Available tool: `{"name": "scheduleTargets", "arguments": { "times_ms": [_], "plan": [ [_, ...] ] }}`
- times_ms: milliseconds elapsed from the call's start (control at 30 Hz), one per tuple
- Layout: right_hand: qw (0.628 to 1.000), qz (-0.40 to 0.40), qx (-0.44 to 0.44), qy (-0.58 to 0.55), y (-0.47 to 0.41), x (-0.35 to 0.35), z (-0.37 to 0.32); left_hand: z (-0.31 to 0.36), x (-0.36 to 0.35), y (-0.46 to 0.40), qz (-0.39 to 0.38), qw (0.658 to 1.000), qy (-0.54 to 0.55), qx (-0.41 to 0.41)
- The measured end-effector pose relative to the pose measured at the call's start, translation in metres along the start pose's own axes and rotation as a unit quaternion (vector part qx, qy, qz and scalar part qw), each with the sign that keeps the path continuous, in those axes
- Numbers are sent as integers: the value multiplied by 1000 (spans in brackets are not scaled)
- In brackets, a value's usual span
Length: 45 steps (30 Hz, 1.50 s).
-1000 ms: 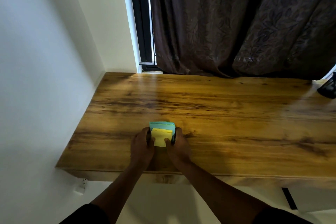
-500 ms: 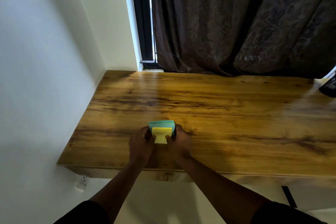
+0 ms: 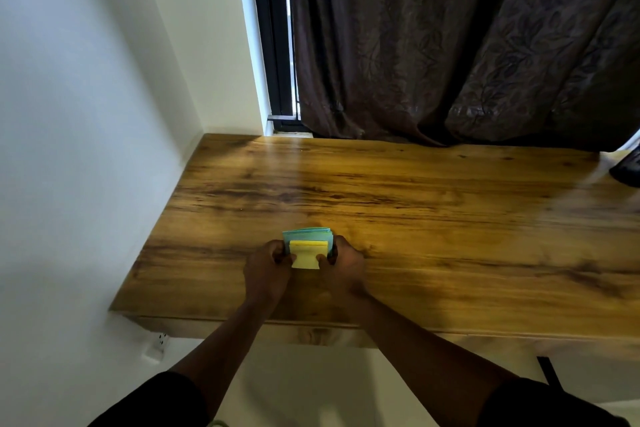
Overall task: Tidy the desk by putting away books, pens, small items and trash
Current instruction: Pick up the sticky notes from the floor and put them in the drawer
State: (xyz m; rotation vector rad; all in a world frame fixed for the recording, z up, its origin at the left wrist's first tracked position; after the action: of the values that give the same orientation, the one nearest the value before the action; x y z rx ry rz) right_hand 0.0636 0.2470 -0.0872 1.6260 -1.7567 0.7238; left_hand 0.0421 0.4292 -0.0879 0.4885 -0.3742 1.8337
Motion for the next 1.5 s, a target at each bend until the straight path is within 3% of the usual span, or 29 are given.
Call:
{"name": "scheduleTargets", "arguments": {
  "times_ms": [100, 233, 367, 633, 867, 1367, 1500],
  "plan": [
    [1000, -9, -22, 1, -4, 4, 5, 1, 4, -7, -32, 999, -34, 9],
    [998, -42, -43, 1, -5, 4, 12, -4, 5, -16, -106, 992, 13, 60],
    [996, -60, -67, 15, -3, 2, 15, -9, 6, -15, -131, 983, 27, 122],
    [996, -62, -51, 40, 16, -16, 22, -16, 3, -2, -113, 981, -134, 86],
    [994, -50, -54, 84, 19, -25, 17, -15, -5, 1, -97, 974, -200, 51],
    [988, -64, -73, 116, 4, -31, 20, -35, -8, -19, -132, 967, -200, 82],
    [987, -47, -42, 145, 15, -12, 12, -8, 9, -1, -80, 978, -187, 41]
  ]
}}
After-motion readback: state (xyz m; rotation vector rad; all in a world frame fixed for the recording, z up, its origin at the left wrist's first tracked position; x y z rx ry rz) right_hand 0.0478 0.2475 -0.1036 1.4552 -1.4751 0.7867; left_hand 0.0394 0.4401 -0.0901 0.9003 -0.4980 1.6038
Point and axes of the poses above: each hand's wrist, its own y-axis away from the middle knuckle, its own x-axis out of the back of the hand, z = x × y, the point moved 7 cm from there along -y, towards the middle knuckle, and after that the axes turned 8 degrees about y, right-handed, at the moved point
